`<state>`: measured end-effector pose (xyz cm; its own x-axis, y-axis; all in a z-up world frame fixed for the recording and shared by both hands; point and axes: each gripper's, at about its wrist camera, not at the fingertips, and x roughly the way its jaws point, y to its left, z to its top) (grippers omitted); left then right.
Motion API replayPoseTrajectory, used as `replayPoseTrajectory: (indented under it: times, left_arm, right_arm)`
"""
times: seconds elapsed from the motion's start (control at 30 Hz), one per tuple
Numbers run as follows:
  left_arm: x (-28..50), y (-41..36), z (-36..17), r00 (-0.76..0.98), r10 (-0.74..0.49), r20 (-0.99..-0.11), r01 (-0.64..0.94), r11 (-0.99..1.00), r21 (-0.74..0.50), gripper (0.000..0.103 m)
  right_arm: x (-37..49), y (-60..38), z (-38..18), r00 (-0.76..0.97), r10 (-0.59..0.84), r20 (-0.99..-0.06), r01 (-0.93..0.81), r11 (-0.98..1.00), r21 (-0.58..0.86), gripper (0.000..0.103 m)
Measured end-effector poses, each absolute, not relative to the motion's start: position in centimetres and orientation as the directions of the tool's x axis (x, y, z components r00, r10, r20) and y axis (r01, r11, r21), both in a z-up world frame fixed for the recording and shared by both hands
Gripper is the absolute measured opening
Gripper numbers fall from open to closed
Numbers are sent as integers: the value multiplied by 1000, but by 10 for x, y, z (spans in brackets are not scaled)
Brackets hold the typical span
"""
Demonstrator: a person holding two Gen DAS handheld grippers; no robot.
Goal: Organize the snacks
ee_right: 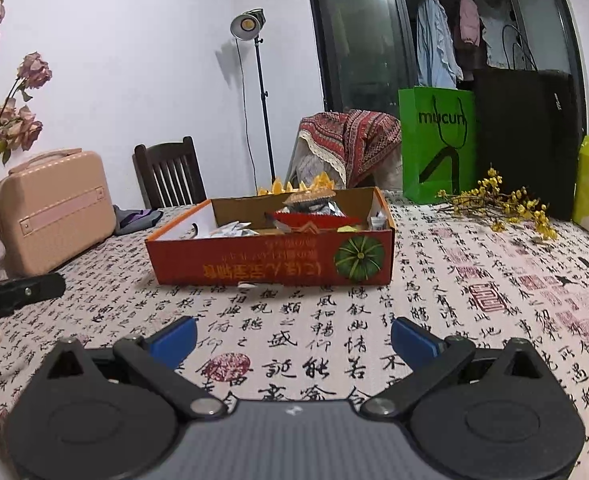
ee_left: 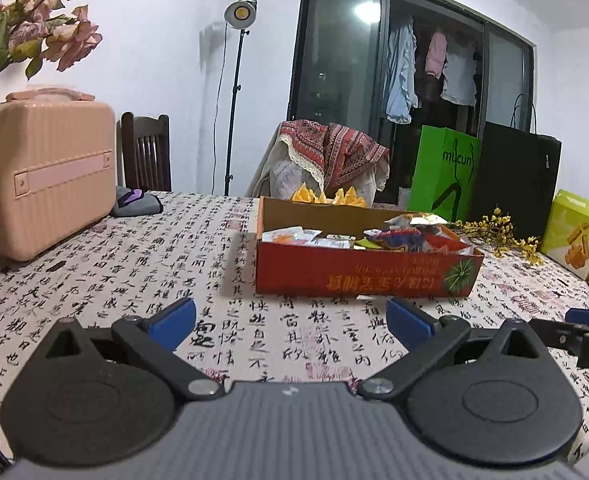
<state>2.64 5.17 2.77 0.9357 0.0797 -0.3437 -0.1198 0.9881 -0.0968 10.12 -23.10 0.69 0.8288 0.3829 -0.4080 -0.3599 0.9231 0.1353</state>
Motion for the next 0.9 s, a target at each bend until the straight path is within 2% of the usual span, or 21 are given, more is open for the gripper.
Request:
replayPoseTrajectory:
  times: [0.9]
  left_arm:
    - [20, 48, 25, 937, 74, -343, -108, 991, -83, 103]
  right_arm:
    - [99, -233, 5, 828, 381, -411, -355, 924, 142, 103]
